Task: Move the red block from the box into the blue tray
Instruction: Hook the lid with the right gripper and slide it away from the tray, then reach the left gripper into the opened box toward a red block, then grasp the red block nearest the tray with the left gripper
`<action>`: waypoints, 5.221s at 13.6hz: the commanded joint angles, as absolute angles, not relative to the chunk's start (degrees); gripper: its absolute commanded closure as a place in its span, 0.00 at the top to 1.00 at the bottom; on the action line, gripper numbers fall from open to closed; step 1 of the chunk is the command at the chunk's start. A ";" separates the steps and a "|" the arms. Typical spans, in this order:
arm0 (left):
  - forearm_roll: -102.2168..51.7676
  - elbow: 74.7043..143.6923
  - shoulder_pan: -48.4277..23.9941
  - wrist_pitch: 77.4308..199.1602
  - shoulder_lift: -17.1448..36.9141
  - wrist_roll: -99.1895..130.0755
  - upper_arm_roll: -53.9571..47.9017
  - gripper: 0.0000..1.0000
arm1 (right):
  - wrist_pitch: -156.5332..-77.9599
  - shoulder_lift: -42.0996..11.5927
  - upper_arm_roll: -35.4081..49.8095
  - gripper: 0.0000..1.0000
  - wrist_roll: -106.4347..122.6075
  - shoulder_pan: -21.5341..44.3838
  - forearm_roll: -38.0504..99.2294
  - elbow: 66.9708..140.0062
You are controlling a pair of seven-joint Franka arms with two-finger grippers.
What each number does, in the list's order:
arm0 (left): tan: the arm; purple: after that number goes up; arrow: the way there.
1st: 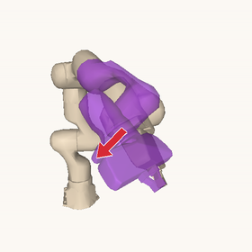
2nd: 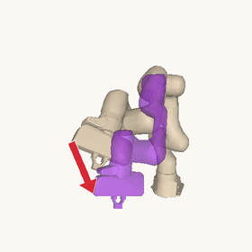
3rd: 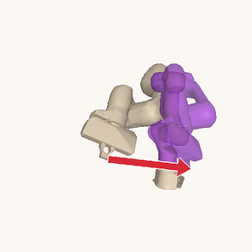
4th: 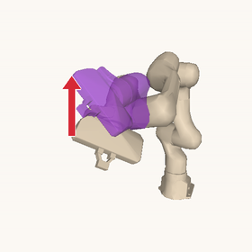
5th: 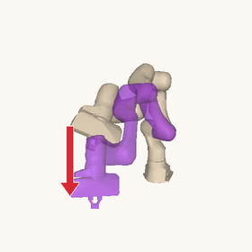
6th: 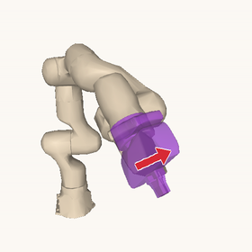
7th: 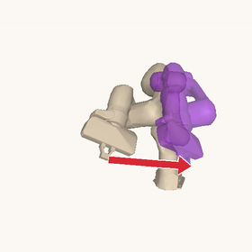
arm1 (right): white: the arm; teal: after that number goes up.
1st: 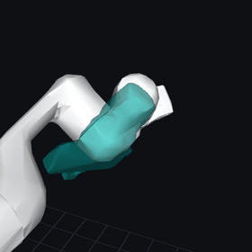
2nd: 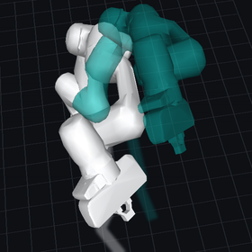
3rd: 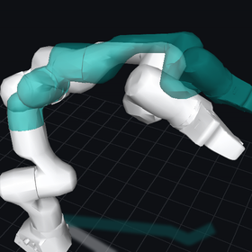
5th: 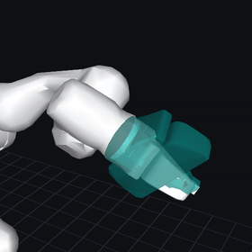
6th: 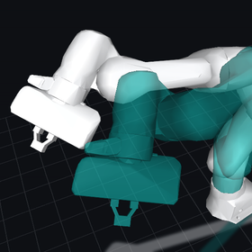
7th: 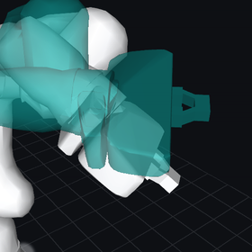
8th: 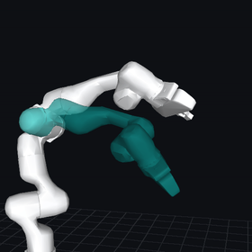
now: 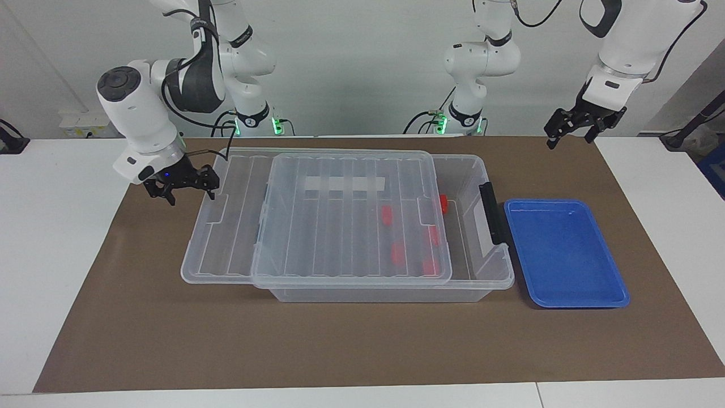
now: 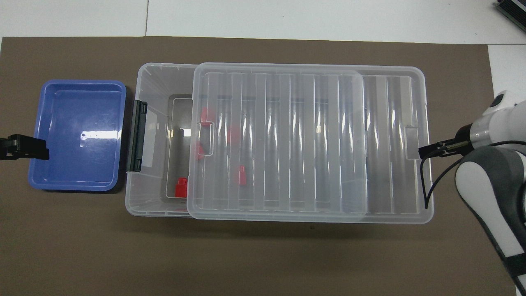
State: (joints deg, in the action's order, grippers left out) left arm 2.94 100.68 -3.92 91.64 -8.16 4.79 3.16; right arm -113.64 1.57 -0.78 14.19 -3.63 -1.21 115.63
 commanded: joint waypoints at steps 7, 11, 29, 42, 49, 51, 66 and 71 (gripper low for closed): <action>2.29 101.43 -3.69 91.93 -9.14 4.57 3.25 1.00 | -113.91 2.46 -0.61 1.00 26.71 -11.25 -2.46 116.10; 2.29 101.43 -3.69 91.93 -9.14 4.57 3.25 1.00 | -113.65 2.20 -0.62 1.00 26.98 -11.34 -2.46 115.40; 2.20 102.04 -12.03 98.95 -6.61 20.45 -1.76 1.00 | -97.31 -0.16 0.53 1.00 -9.82 2.19 -1.84 91.70; 6.50 109.25 -24.16 124.35 11.85 42.96 -1.49 1.00 | -88.33 -0.26 -0.09 1.00 -11.78 0.53 -1.32 89.30; 6.59 115.84 -24.17 135.26 15.91 43.51 -1.49 1.00 | -87.98 0.53 -0.09 1.00 -10.72 0.00 -1.14 90.70; 6.59 116.01 -23.91 136.05 16.00 43.59 -1.49 1.00 | -88.07 0.62 -0.09 1.00 -10.64 0.09 -1.14 90.70; 6.50 114.80 -24.26 132.03 16.00 43.77 -1.49 0.00 | -90.97 1.14 -0.18 1.00 -10.72 -1.23 -1.14 92.55; 4.58 102.50 -22.59 115.95 14.77 43.95 -1.32 0.00 | -94.38 2.28 -0.26 0.00 -10.90 -2.63 -1.23 96.23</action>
State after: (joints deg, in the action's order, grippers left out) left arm 5.23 106.93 -23.55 122.29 16.05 43.19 -1.45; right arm -91.49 -0.15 -0.48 -10.79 -1.05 -1.45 91.79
